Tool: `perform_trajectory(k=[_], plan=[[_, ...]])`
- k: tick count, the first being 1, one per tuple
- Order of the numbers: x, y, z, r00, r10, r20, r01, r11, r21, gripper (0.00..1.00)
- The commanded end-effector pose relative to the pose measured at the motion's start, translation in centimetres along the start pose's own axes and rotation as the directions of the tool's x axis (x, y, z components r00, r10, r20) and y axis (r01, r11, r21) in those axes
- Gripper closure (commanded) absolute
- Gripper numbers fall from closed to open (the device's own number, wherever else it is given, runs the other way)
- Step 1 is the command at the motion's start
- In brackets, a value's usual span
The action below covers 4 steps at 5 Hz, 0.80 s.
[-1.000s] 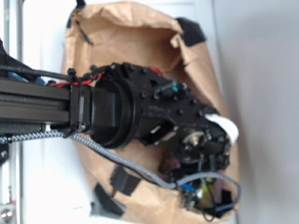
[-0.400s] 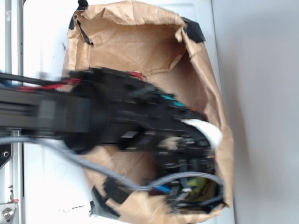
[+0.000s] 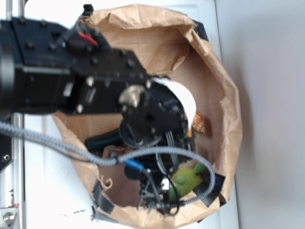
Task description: Grab the green animal.
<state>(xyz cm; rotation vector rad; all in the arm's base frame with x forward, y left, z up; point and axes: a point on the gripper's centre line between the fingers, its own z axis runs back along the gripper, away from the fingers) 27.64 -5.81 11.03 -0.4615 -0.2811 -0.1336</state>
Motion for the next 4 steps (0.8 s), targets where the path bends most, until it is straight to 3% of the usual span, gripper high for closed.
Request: perform_trajectory(k=[1,2,3,4], plan=[[3.3,1.4,2.0,0.997,-0.023,0.068,0.022,1.0,0.01,1.0],[4.2,1.9,1.1,0.997,-0.031,0.064,0.029,0.999,0.034,0.0],[4.8,3.0,-0.5,0.998,-0.044,0.049,0.04,0.996,0.074,0.0],[4.2,2.8,-2.4,0.996,-0.091,-0.003,0.091,0.992,0.091,0.0]])
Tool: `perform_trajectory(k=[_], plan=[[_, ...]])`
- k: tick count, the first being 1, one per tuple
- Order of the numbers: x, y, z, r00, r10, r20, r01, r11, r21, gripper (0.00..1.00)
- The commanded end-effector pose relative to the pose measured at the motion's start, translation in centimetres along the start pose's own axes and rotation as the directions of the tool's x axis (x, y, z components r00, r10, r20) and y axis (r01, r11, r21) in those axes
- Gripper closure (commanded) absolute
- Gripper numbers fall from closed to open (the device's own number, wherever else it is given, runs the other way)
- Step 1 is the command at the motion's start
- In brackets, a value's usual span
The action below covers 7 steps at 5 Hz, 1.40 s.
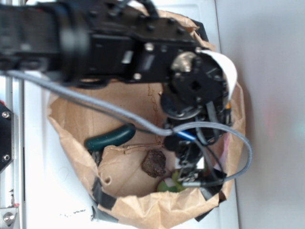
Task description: Grab the green animal.
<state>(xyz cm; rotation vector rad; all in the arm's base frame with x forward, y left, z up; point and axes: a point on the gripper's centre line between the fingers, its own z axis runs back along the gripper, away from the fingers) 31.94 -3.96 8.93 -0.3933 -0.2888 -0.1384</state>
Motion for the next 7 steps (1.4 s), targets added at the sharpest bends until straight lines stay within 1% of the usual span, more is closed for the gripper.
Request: perform_trajectory(k=[1,2,3,4,5,6,7], plan=[[-0.1,-1.4,-1.2,0.989,-0.141,-0.039,0.142,0.99,0.007,0.0],[-0.2,-2.3,-1.3,0.986,-0.158,-0.06,0.156,0.987,-0.045,0.0],[-0.2,-3.1,-2.1,0.988,-0.137,-0.067,0.134,0.99,-0.048,0.0],[-0.7,-3.4,-4.1,0.99,-0.097,-0.105,0.093,0.995,-0.04,0.0],[-1.3,-3.3,-6.9,0.984,-0.1,-0.145,0.098,0.995,-0.02,0.0],[-1.4,-2.3,-8.5,0.978,-0.092,-0.185,0.1,0.994,0.033,0.0],[-2.0,-2.9,-8.1,0.985,-0.067,-0.159,0.073,0.997,0.032,1.0]])
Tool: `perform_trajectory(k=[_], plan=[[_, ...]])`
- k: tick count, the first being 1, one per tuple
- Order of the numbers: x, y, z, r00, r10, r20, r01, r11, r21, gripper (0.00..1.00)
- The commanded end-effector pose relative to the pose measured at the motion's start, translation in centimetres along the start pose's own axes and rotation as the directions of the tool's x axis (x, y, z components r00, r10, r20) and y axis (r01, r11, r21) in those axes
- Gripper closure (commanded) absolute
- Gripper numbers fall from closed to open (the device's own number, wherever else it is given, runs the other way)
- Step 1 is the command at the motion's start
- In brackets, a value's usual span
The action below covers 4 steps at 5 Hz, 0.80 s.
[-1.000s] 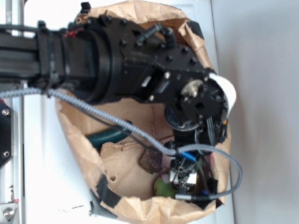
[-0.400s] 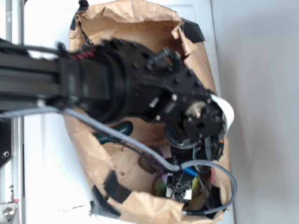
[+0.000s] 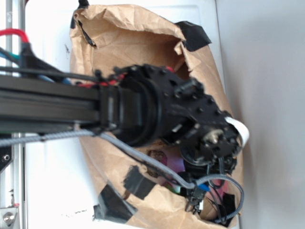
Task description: Grab the green animal.
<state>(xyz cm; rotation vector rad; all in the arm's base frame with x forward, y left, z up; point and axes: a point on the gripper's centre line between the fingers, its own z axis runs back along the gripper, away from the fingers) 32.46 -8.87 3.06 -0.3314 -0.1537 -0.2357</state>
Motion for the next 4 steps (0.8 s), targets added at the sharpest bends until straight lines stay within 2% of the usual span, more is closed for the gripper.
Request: perform_trajectory(k=[1,3,4], plan=[[-1.3,-1.3,-1.2,1.0,0.005,0.024,-0.004,1.0,-0.003,1.0],[-1.3,-1.5,-1.2,0.999,-0.007,0.05,0.007,1.0,-0.007,1.0],[-0.9,-1.8,1.4,0.994,0.01,0.107,-0.009,1.0,-0.01,1.0]])
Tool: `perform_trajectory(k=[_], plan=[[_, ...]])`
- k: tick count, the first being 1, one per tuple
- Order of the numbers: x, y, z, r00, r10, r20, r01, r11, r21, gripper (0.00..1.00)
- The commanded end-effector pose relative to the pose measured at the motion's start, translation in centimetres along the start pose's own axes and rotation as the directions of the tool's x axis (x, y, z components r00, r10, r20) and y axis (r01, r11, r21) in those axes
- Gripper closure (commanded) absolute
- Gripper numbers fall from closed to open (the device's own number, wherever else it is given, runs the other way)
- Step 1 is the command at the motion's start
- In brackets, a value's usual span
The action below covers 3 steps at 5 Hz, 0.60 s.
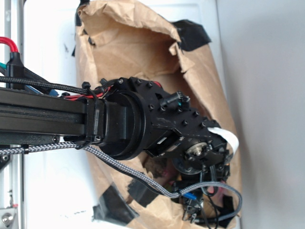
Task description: Grab the green animal.
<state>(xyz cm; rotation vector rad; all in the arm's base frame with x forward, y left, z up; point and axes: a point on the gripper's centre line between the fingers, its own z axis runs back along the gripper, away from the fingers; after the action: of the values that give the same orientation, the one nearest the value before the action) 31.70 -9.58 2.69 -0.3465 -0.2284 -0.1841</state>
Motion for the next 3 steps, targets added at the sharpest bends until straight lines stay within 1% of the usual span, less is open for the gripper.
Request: perform_trajectory(k=[1,2,3], plan=[[-3.7,-3.7,7.2,0.995,0.022,0.101,-0.016,0.998,-0.06,1.0],[-5.0,-2.1,12.5,0.99,0.099,0.104,-0.086,0.989,-0.122,1.0],[-4.1,-0.5,14.7,0.984,0.123,0.127,-0.109,0.988,-0.113,1.0]])
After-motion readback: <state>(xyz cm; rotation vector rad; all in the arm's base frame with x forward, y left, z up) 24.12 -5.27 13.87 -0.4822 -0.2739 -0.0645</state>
